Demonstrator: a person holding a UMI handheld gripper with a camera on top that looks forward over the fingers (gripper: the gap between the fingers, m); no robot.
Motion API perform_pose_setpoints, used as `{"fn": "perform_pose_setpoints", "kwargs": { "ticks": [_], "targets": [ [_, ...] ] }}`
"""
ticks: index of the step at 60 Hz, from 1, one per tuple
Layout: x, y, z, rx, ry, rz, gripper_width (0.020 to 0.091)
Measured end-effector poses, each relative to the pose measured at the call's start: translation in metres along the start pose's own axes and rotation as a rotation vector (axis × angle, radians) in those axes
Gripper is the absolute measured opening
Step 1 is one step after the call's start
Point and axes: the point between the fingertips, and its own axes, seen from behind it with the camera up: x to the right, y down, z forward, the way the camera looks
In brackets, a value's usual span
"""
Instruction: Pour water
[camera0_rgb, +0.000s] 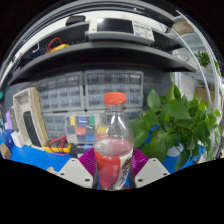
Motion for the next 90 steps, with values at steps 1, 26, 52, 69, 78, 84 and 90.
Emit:
{"fn": "perform_pose_setpoints", "kwargs": {
  "ticks": [1, 26, 52, 69, 78, 84, 90],
  "targets": [
    [0.002, 0.005, 0.002, -0.009, 0.004, -0.002, 0.0422],
    [0.03, 0.057, 0.01, 0.0, 0.021, -0.035, 0.0442],
    [0.026, 0.089, -0.008, -0.132, 0.003, -0.04, 0.071],
    [0.011, 0.107, -0.065, -0.236, -0.016, -0.032, 0.0742],
    [-0.005, 0.082, -0.09, -0.225, -0.054, -0.058, 0.0743],
    [-0.018, 0.065, -0.1, -0.206, -0.092, -0.057, 0.0753],
    [-0.024, 0.049, -0.112, -0.196, -0.103, -0.053, 0.0747]
  ]
}}
